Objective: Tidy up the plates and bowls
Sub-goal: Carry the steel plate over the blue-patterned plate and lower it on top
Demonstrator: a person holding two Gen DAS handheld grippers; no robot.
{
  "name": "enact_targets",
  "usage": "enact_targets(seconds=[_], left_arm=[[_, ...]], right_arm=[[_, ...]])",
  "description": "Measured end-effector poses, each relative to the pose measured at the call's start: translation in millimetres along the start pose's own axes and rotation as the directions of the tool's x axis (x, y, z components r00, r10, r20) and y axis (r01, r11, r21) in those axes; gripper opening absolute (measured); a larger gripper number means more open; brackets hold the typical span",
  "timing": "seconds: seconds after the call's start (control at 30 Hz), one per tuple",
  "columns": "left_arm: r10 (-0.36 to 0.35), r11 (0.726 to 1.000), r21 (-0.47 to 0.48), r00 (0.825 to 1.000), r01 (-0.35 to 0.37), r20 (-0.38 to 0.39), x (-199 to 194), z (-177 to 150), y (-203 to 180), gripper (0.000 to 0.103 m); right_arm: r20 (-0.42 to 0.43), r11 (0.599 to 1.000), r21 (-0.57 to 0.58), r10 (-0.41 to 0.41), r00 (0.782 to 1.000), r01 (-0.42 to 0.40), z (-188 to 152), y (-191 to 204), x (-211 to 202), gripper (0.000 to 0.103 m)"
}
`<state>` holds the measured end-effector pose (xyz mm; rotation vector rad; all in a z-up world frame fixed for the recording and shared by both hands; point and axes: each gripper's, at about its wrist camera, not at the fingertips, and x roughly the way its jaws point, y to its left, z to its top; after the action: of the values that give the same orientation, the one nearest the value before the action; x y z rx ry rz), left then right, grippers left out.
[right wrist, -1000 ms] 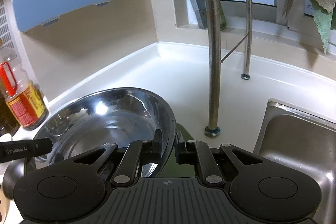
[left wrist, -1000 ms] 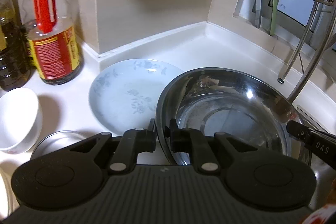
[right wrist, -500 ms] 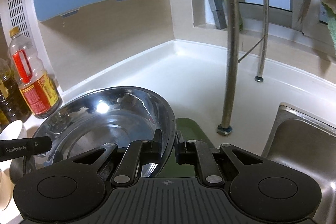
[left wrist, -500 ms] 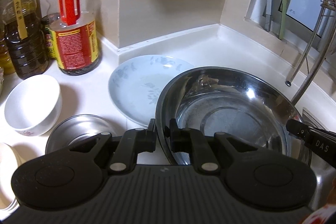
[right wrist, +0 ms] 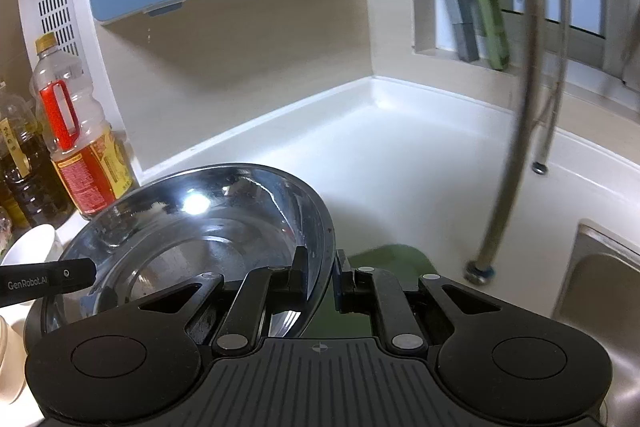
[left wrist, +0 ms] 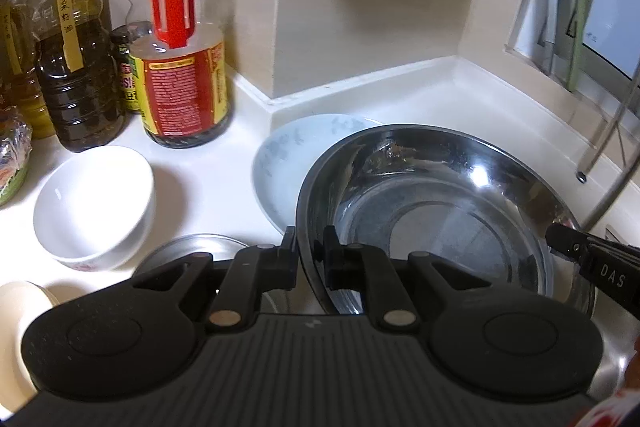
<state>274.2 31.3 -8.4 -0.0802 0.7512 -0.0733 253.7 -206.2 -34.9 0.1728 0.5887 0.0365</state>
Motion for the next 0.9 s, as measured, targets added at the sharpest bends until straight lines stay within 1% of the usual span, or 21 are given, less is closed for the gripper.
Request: enact_targets(seconds=[0.43,0.67,0.9], left_arm=[[0.046,0.998,-0.034,0.999,-0.047,-0.016,38,22,18,0.011],[0.068,0.997,-0.042,0.997,-0.069,-0.042,62,33,25,0.011],[0.086,0.995,-0.053,0.993,-0.090,-0.083,85,37,32,0.011]], right_arm=[[-0.020,0.999,-0.022,0.039,0.999,-0.040,23,17,54,0.012],[-0.048,0.998,-0.006,0.067,0.997,-0.068,32,18,85,0.012],[-0.082,0.996,0.008,0.092,0.992,-0.091,35,18,114,0.012]])
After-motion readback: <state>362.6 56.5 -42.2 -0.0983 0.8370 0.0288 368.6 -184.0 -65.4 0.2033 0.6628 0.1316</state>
